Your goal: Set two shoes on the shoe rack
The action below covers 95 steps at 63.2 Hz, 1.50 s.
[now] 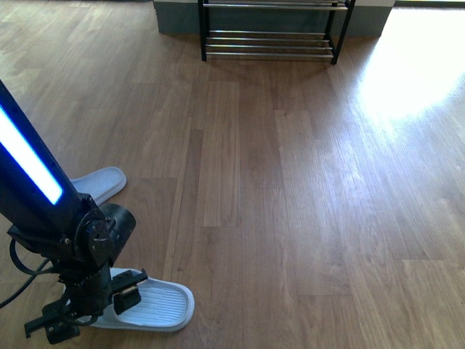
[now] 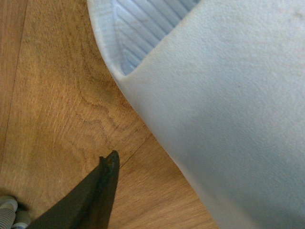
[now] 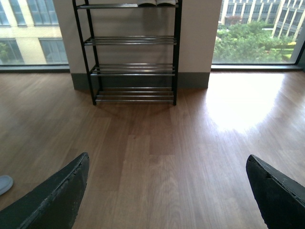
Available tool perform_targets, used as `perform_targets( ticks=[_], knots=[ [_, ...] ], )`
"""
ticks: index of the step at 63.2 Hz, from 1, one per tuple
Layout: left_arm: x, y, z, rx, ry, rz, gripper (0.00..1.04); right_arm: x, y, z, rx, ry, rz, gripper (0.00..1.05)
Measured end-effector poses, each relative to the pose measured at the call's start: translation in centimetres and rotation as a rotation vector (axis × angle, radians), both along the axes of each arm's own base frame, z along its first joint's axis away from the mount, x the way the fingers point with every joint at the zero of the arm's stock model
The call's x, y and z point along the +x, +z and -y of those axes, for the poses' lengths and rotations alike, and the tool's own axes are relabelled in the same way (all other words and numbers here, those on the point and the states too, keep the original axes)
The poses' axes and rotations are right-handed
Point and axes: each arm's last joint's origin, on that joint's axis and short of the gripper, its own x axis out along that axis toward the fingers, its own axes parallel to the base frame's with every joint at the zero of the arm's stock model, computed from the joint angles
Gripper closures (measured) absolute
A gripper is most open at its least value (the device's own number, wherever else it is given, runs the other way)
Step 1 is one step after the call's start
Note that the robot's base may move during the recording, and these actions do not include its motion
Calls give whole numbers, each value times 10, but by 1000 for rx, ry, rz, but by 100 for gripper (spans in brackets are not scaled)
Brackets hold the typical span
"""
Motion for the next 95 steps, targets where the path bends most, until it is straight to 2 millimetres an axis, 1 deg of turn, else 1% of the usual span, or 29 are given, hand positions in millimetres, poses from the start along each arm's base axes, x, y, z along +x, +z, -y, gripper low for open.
perform_targets(
  ticks=[12,17,26,34,40,46,49,51,52,53,54,55,57,58,60,62,63,65,66,68,71,73,76,78,81,83,88,90,95],
  knots=[
    [0,0,-1,14,-12,-5,68,0,0,0,0,0,0,9],
    [0,-1,-1,23,-24,-6,84,0,0,0,0,0,0,9],
    [0,-1,-3,67,-46,0,103,0,0,0,0,0,0,9],
    [-2,4,-7,126,-103,34,103,0,0,0,0,0,0,9],
    [2,21,-13,159,-147,95,103,0,0,0,0,0,0,9],
    [13,55,-22,177,-167,198,103,0,0,0,0,0,0,9],
    [22,83,-28,194,-179,280,103,0,0,0,0,0,0,9],
    [24,96,-31,197,-177,315,103,0,0,0,0,0,0,9],
    [27,108,-34,208,-184,346,103,0,0,0,0,0,0,9],
    [28,114,-36,216,-185,361,103,0,0,0,0,0,0,9],
    [29,120,-37,223,-182,379,103,0,0,0,0,0,0,9],
    [30,133,-41,237,-190,409,103,0,0,0,0,0,0,9],
    [30,144,-44,251,-194,439,103,0,0,0,0,0,0,9],
    [29,156,-47,267,-199,468,103,0,0,0,0,0,0,9],
    [27,167,-50,280,-205,493,103,0,0,0,0,0,0,9],
    [23,183,-54,296,-209,528,103,0,0,0,0,0,0,9],
    [20,193,-57,311,-219,547,103,0,0,0,0,0,0,9],
    [16,203,-60,328,-226,565,103,0,0,0,0,0,0,9],
    [12,212,-61,341,-231,585,103,0,0,0,0,0,0,9],
    [7,221,-63,351,-241,599,103,0,0,0,0,0,0,9],
    [-6,242,-65,383,-275,633,103,0,0,0,0,0,0,9],
    [-12,249,-66,400,-290,648,103,0,0,0,0,0,0,9],
    [-27,268,-66,438,-319,685,103,0,0,0,0,0,0,9],
    [-34,275,-67,449,-336,697,103,0,0,0,0,0,0,9],
    [-51,291,-67,495,-383,730,103,0,0,0,0,0,0,9],
    [-58,297,-67,513,-399,742,103,0,0,0,0,0,0,9],
    [-87,318,-69,598,-448,777,103,0,0,0,0,0,0,9],
    [-94,322,-69,614,-455,786,103,0,0,0,0,0,0,9],
    [-124,335,-70,668,-475,789,103,0,0,0,0,0,0,9]
  ],
)
